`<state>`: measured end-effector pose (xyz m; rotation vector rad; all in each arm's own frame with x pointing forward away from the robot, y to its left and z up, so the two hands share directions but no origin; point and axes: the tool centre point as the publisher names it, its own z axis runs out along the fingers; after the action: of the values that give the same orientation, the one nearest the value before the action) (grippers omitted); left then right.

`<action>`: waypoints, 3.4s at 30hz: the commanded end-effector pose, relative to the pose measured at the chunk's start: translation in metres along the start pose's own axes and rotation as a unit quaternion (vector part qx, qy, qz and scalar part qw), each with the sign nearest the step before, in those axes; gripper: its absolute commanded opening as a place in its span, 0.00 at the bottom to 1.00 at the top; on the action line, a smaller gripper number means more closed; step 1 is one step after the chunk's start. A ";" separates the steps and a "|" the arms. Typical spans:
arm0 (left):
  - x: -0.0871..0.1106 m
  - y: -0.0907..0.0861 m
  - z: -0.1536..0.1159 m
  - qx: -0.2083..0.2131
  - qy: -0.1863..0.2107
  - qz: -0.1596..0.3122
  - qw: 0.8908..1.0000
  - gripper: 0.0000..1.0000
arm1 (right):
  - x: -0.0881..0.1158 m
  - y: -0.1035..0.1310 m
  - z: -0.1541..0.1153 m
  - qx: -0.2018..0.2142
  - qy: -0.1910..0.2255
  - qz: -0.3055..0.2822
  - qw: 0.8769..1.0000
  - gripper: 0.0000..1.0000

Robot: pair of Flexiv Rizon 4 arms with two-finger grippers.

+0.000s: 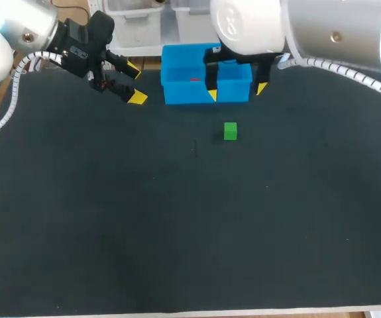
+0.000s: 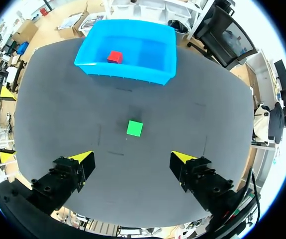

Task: Use the left arm to pick the red cube and place it into the blue plastic box first, then use the right arm to grasp the green cube and put it into the same blue plastic box after the first action is fully finished.

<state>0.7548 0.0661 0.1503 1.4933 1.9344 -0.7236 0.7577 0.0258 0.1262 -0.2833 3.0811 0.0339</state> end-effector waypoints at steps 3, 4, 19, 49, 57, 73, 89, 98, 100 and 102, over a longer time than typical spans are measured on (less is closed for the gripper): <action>0.001 0.000 0.000 0.000 -0.002 0.002 1.000 1.00 | -0.003 0.001 -0.004 -0.003 0.001 -0.002 1.000 1.00; 0.001 0.000 0.000 0.000 -0.002 0.002 1.000 1.00 | -0.003 0.001 -0.004 -0.003 0.001 -0.002 1.000 1.00; 0.001 0.000 0.000 0.000 -0.002 0.002 1.000 1.00 | -0.003 0.001 -0.004 -0.003 0.001 -0.002 1.000 1.00; 0.001 0.000 0.000 0.000 -0.002 0.002 1.000 1.00 | -0.006 0.000 0.069 -0.008 0.068 0.011 0.998 1.00; 0.001 0.000 0.000 0.000 -0.002 0.002 1.000 1.00 | -0.010 -0.004 0.085 -0.005 0.082 0.013 0.997 1.00; 0.001 0.000 0.000 0.000 -0.002 0.002 1.000 1.00 | -0.007 -0.010 0.119 0.000 0.112 0.014 0.994 1.00; 0.001 0.000 0.000 0.000 -0.002 0.002 1.000 1.00 | -0.008 -0.007 0.131 0.018 0.079 0.000 0.997 1.00; 0.001 0.000 0.000 0.000 -0.002 0.002 1.000 1.00 | -0.002 -0.010 0.134 -0.001 0.037 0.020 0.999 1.00; 0.001 0.000 0.000 0.000 -0.002 0.002 1.000 1.00 | 0.000 -0.010 0.135 0.001 0.032 0.027 0.999 1.00; 0.001 0.000 0.000 0.000 -0.002 0.002 1.000 1.00 | 0.003 -0.011 0.135 0.002 0.027 0.030 0.999 1.00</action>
<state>0.7548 0.0661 0.1503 1.4932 1.9347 -0.7235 0.7796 0.0243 -0.0096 -0.2077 3.2593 0.0000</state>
